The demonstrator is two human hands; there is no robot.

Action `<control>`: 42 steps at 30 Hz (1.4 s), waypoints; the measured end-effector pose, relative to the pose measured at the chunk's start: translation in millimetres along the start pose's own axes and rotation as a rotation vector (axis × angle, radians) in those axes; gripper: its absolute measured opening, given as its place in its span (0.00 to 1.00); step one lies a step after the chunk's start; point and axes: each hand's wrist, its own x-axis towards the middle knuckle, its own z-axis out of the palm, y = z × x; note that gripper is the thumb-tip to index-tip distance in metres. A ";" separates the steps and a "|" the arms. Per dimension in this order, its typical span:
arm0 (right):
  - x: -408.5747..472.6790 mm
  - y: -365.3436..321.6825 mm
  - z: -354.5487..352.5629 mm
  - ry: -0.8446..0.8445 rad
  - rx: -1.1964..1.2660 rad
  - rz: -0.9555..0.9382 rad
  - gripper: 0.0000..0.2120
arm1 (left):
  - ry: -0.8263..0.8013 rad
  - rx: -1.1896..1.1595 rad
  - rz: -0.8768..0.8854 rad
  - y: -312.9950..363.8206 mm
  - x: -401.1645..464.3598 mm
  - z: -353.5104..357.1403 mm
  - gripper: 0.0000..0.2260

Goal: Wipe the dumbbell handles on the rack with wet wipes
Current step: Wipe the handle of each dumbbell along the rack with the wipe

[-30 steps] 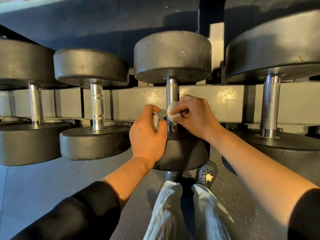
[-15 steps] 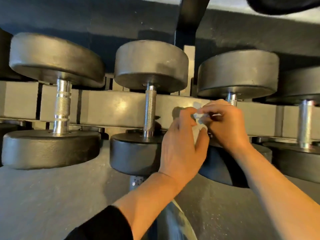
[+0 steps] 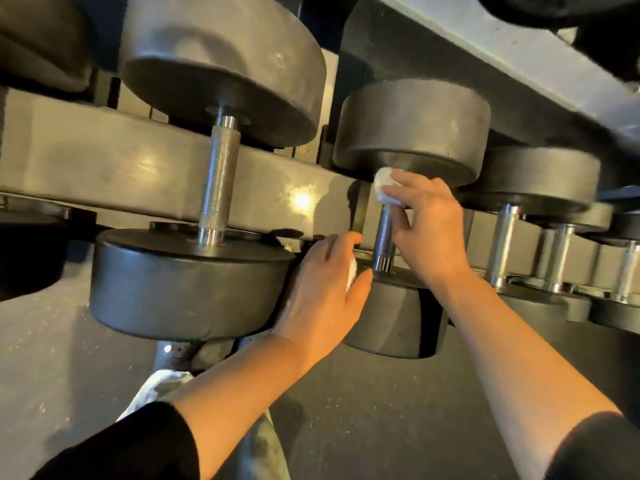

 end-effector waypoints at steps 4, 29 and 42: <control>10.1 5.4 12.8 -0.097 -0.188 -0.115 0.16 | -0.018 -0.032 0.001 -0.5 0.5 -0.4 0.20; -5.1 14.3 -12.6 -0.125 0.115 0.158 0.16 | -0.016 0.037 0.048 -9.2 -1.9 5.4 0.14; -23.2 35.2 2.5 -0.240 0.128 0.206 0.10 | -0.042 0.034 0.055 -7.6 -1.6 5.1 0.13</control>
